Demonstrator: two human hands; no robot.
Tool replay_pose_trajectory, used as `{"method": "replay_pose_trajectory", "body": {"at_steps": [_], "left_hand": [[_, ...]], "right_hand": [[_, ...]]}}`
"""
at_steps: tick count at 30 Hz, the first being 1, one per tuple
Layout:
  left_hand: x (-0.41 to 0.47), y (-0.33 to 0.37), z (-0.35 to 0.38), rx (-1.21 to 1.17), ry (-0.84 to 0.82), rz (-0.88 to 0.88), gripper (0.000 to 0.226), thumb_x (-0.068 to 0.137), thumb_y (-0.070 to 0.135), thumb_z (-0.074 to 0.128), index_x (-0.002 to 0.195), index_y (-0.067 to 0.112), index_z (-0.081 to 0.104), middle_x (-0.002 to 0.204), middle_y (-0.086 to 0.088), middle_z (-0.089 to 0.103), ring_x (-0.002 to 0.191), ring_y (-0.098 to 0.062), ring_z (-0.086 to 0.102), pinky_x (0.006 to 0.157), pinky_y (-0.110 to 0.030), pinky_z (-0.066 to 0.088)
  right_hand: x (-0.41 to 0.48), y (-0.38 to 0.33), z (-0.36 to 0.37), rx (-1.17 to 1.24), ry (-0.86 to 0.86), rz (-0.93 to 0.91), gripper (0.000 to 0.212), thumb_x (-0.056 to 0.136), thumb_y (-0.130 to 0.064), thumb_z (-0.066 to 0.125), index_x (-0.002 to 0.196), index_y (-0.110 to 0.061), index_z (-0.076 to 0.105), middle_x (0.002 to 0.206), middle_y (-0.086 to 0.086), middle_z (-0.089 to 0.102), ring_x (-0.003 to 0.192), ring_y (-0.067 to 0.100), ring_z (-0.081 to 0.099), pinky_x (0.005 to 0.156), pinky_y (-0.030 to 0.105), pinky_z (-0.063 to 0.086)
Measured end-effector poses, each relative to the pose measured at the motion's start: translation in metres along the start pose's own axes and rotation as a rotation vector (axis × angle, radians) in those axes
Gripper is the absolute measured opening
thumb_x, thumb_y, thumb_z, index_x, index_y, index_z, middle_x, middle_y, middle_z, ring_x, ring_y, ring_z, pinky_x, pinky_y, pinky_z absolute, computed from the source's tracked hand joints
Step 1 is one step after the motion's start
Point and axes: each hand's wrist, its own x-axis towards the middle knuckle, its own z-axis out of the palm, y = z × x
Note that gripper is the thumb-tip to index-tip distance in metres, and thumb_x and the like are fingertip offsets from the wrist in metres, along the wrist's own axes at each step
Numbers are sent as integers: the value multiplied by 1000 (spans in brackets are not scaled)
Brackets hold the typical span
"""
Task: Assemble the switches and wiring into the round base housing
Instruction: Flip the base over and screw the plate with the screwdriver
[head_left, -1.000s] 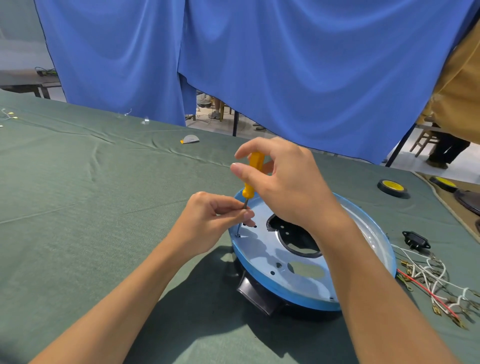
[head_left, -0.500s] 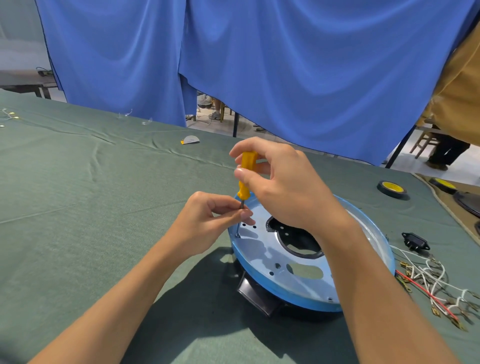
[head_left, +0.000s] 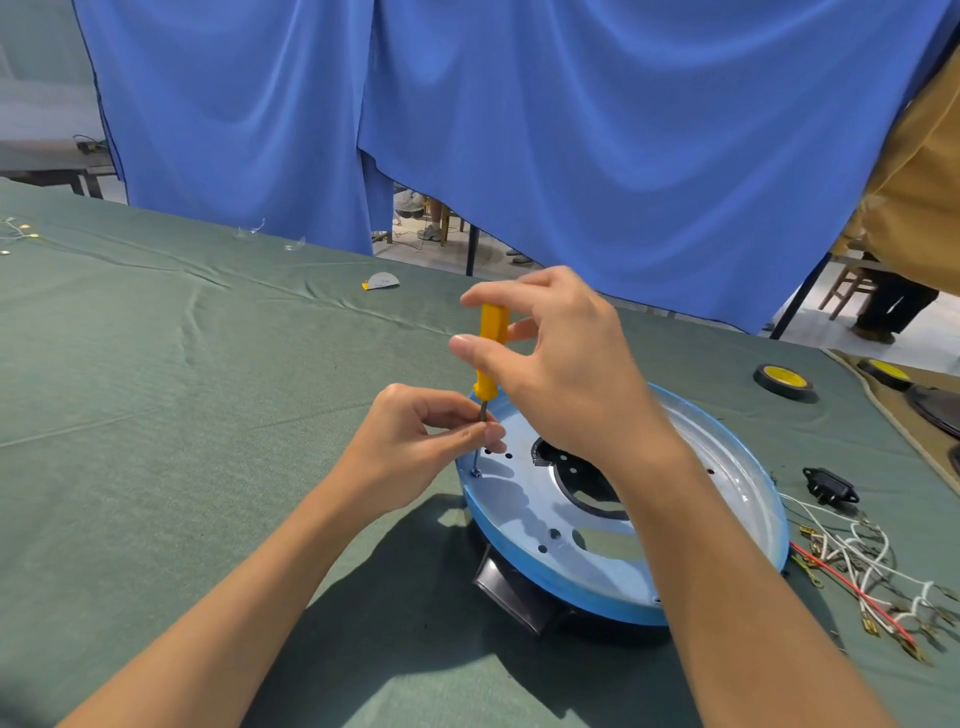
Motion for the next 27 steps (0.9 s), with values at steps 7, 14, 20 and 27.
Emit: {"method": "replay_pose_trajectory", "body": {"at_steps": [7, 14, 20, 27], "left_hand": [[0, -2, 0, 18, -16, 18, 6, 83, 6, 74, 83, 12, 77, 78, 3, 77, 79, -11, 74, 78, -22, 57], [-1, -2, 0, 6, -12, 20, 8, 83, 8, 75, 82, 16, 77, 78, 4, 77, 78, -11, 74, 79, -21, 56], [-1, 1, 0, 43, -14, 19, 9, 82, 9, 75, 79, 18, 77, 77, 4, 77, 77, -11, 73, 77, -22, 56], [-1, 3, 0, 29, -18, -9, 7, 80, 5, 76, 83, 11, 78, 79, 2, 77, 79, -11, 73, 80, -23, 56]], "right_hand": [[0, 2, -8, 31, -80, 38, 31, 90, -18, 63, 121, -22, 64, 104, 0, 69, 106, 28, 60, 93, 44, 50], [-1, 1, -5, -46, 52, 9, 30, 87, -37, 69, 115, -27, 70, 88, -4, 64, 88, 16, 60, 86, 39, 50], [-1, 0, -8, -1, -91, 9, 35, 91, -15, 57, 125, -19, 62, 108, 4, 69, 104, 24, 63, 91, 43, 51], [-1, -1, -3, -120, 4, -3, 35, 89, -28, 67, 125, -26, 64, 102, 4, 63, 98, 23, 59, 92, 42, 47]]}}
